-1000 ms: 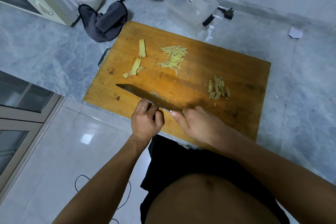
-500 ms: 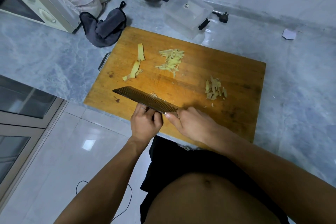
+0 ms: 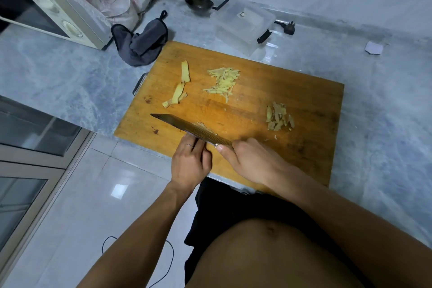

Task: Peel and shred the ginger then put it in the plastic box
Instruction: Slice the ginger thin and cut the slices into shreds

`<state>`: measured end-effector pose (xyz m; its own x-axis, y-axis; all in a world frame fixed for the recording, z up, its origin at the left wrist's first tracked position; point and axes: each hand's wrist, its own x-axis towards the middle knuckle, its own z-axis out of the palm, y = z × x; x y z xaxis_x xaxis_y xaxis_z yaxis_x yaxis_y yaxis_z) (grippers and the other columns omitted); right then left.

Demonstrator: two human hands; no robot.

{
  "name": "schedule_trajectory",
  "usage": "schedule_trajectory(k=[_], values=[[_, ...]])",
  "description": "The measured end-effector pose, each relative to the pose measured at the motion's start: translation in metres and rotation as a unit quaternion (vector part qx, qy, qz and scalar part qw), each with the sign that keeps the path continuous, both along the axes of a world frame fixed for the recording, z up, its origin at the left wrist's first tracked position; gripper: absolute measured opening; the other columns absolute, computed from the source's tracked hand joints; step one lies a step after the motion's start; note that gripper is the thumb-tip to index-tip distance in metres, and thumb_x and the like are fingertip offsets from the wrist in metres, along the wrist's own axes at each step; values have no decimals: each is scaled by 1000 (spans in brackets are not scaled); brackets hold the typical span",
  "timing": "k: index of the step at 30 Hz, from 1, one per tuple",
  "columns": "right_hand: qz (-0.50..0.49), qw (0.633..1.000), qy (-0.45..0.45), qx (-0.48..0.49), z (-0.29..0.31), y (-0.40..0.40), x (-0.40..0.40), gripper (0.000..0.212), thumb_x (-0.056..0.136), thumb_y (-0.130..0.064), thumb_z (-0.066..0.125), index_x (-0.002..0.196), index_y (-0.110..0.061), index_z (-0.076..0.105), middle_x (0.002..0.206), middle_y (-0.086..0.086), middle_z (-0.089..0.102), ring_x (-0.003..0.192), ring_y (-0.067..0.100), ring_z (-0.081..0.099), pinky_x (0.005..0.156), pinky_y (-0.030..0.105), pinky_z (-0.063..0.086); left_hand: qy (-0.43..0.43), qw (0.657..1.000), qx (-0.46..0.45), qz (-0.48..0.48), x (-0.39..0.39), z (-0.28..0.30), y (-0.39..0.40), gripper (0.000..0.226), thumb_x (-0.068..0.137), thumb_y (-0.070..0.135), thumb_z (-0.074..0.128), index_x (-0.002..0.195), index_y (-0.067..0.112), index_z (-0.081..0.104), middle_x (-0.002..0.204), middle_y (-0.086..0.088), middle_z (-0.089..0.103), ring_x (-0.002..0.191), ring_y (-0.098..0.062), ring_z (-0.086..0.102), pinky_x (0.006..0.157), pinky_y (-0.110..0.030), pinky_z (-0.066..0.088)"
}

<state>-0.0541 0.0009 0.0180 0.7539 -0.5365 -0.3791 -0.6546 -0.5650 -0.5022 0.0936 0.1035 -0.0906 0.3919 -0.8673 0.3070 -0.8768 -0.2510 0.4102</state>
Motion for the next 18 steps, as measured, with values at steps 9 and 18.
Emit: schedule_trajectory(k=[9,18], values=[[2,1000,13,3,2,-1,4,62,103,-57,25,75,-12,57,64,2,49,53,18,45,54,32,35,2,1000,-14,13,0,-4,-3,30,83,11,48,100,6,73,103,-13,65,96,-31,58,66,-31,47],[-4,1000,22,4,5,5,5,56,105,-54,27,107,-13,65,99,18,65,97,39,62,68,33,37,11,999,-29,26,1,-10,-3,25,84,14,48,84,4,71,97,-17,65,90,-35,60,61,-33,47]])
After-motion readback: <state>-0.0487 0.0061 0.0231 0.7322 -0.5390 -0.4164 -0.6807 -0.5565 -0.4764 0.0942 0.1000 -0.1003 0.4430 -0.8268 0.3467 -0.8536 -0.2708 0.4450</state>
